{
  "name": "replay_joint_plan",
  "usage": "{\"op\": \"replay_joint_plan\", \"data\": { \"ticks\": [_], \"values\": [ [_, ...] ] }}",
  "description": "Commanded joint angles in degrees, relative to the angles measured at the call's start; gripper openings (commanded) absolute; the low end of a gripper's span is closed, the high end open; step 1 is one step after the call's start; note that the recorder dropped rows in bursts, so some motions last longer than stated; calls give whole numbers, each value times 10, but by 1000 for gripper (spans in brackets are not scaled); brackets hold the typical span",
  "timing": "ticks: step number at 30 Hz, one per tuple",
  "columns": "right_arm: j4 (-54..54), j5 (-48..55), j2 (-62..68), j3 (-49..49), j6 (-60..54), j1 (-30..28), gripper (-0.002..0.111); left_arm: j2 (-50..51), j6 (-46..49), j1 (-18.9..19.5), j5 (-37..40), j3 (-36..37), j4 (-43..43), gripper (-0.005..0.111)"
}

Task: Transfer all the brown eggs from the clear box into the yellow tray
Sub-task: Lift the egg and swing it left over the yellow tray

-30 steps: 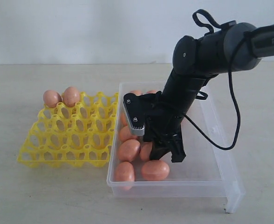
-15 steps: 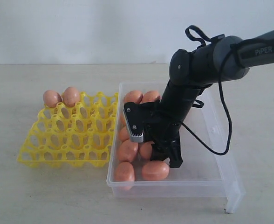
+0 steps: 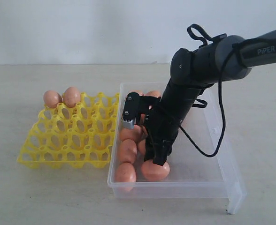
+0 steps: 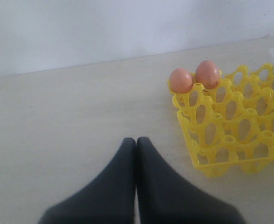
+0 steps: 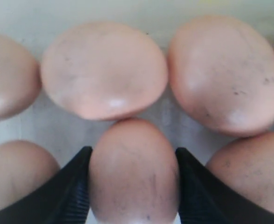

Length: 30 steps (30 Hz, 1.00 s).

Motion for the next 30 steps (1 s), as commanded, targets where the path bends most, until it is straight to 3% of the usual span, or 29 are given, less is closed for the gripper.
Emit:
{"op": "replay_joint_plan", "data": {
  "ticks": [1,16,20,30],
  "values": [
    [-15,14,-15,3,79,1,0,-1,-7,1,-8,2,-1,-4],
    [-15,36,-161,3,297,1,0,-1,-7,1,-8,2,-1,-4],
    [29,20,-190,5,309,1,0,-1,-7,1,-8,2,-1,-4],
    [166,-138,-210,93,264,1,0,-1,-7,1,-8,2,-1,-4]
  ]
}}
